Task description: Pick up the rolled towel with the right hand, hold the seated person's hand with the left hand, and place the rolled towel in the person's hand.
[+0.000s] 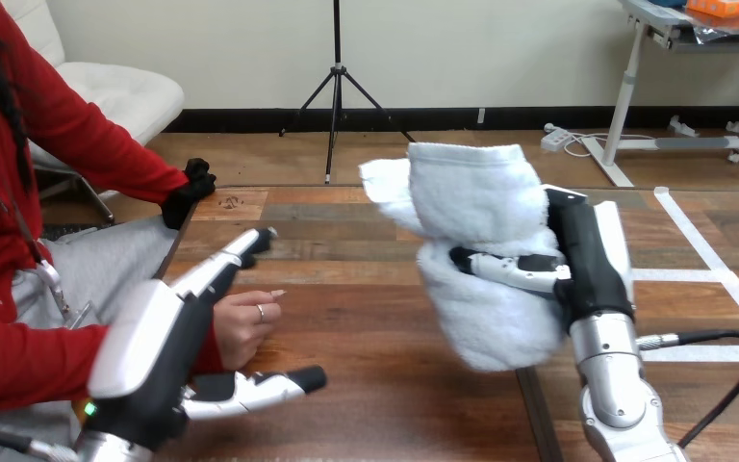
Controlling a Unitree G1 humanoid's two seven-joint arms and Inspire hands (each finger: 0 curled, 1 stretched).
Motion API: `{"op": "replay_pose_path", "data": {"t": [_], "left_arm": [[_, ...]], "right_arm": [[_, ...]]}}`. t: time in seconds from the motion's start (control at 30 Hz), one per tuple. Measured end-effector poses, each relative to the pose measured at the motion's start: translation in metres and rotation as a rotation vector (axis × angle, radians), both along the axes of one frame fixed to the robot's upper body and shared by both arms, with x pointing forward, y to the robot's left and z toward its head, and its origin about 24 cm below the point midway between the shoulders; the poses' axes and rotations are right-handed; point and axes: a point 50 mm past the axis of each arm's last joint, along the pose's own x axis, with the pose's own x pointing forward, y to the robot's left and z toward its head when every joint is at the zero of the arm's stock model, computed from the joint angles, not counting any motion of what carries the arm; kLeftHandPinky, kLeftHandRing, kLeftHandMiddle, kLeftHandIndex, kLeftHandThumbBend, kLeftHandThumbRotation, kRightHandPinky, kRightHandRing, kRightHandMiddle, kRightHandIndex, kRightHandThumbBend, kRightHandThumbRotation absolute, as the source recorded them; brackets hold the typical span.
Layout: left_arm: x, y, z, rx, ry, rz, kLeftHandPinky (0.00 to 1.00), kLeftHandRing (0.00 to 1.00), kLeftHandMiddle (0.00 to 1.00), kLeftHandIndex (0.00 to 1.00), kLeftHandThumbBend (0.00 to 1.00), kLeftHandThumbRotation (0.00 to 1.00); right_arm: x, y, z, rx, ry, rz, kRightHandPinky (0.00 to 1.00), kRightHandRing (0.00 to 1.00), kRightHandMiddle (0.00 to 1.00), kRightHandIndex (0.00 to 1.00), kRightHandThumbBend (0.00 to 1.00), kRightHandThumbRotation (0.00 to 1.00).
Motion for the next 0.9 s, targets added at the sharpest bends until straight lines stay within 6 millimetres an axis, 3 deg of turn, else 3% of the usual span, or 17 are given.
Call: {"op": "replay_pose_path", "data": {"t": [0.9], "left_arm": [[0.019,0.026,0.025,0.202,-0.035,-0.005,0.86,0.88,0.9,0.92,1.0,0.49]], "right_arm": [[-0.012,0.013,-0.009,0.037,0.008,0.092,0.31,0.36,0.48,0.47,0.78,0.0]]}}
